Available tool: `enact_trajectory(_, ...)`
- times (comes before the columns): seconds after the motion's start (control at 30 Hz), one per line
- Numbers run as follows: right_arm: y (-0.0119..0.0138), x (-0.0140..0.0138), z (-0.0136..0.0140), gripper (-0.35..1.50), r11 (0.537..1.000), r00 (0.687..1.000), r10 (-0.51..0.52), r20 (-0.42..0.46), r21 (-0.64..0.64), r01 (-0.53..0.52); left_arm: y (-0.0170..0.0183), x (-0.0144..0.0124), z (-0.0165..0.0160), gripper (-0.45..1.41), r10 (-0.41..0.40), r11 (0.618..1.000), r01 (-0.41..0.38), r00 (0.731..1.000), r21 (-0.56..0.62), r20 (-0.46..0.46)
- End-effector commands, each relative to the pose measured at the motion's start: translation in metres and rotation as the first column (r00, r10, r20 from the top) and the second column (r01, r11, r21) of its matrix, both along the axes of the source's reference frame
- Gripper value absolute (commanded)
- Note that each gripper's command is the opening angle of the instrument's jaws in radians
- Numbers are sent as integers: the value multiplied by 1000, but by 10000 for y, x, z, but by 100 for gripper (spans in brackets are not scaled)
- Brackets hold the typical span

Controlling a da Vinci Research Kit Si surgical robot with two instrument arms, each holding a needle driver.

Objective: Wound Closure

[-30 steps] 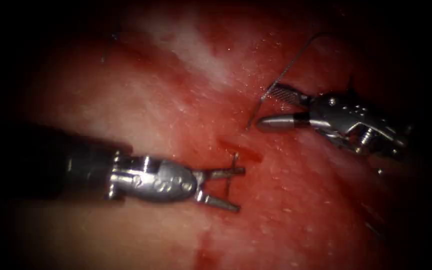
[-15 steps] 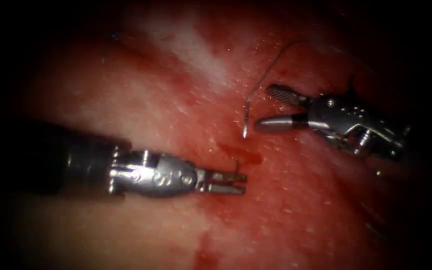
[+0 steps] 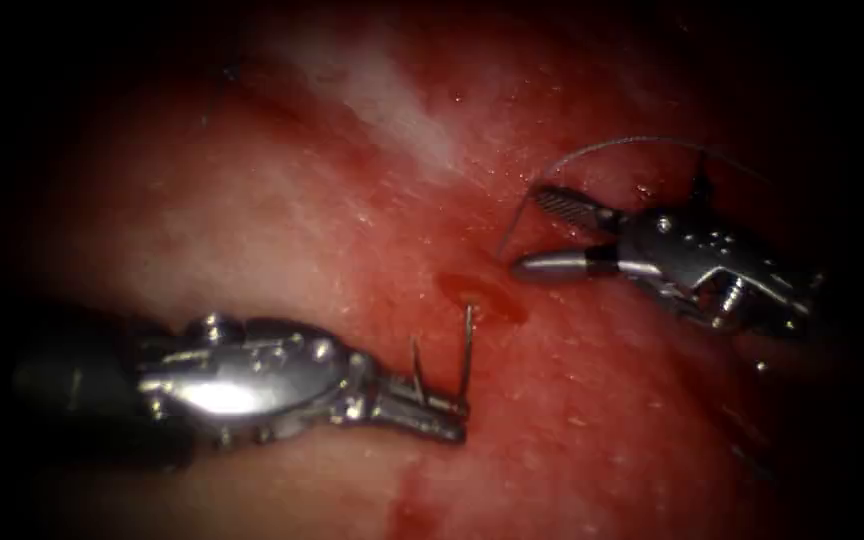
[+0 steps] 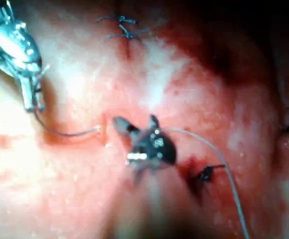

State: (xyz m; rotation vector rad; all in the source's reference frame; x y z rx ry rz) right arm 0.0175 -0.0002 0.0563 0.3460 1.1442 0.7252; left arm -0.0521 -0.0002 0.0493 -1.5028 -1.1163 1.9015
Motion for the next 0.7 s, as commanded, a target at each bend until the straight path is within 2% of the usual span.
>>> enact_trajectory(0.03, -2, 3, 2, 73, 1000, 1000, -5, -6, 5, 5, -4, -5, 1, -45, 1, 1000, -1, 1000, -1, 0)
enact_trajectory(0.17, -9, -4, -1, 73, 1000, 1000, -11, -16, 22, 11, -7, -5, -14, -45, -3, 1000, 3, 1000, 0, -1)
enact_trajectory(0.27, -18, -16, -9, 73, 998, 1000, -11, -28, 58, 12, -6, -5, -32, -45, -28, 984, 31, 999, -174, 17)
enact_trajectory(0.3, -18, -16, -9, 73, 998, 1000, -11, -28, 58, 12, -6, -5, -32, -45, -28, 984, 31, 999, -174, 17)
enact_trajectory(0.37, -20, -19, -15, 73, 997, 999, -9, -34, 79, 12, -1, -5, -39, -45, -46, 963, 47, 999, -267, 10)
enact_trajectory(0.4, -22, -23, -24, 58, 993, 999, -1, -42, 119, 6, 8, -6, -44, -45, -69, 934, 64, 998, -351, 0)
enact_trajectory(0.43, -22, -24, -28, 41, 992, 999, 0, -45, 129, 6, 13, -6, -46, -45, -81, 921, 72, 997, -384, -6)
enact_trajectory(0.47, -20, -25, -34, 36, 990, 999, 2, -47, 140, 4, 18, -6, -47, -45, -90, 907, 77, 996, -414, -10)
enact_trajectory(0.53, -18, -25, -38, 34, 990, 999, 3, -48, 144, 4, 22, -6, -49, -45, -101, 900, 83, 995, -429, -18)
enact_trajectory(0.57, -14, -26, -47, 32, 987, 999, 6, -51, 159, 2, 34, -6, -53, -45, -116, 871, 89, 993, -482, -27)
enact_trajectory(0.6, -14, -26, -47, 32, 987, 999, 6, -51, 159, 2, 34, -6, -53, -45, -116, 871, 89, 993, -482, -27)
enact_trajectory(0.63, -11, -26, -55, 32, 986, 999, 8, -53, 167, 1, 46, -6, -56, -45, -127, 851, 91, 991, -518, -34)
enact_trajectory(0.7, -6, -25, -63, 32, 984, 998, 10, -55, 177, 0, 56, -6, -58, -45, -136, 837, 93, 990, -539, -40)
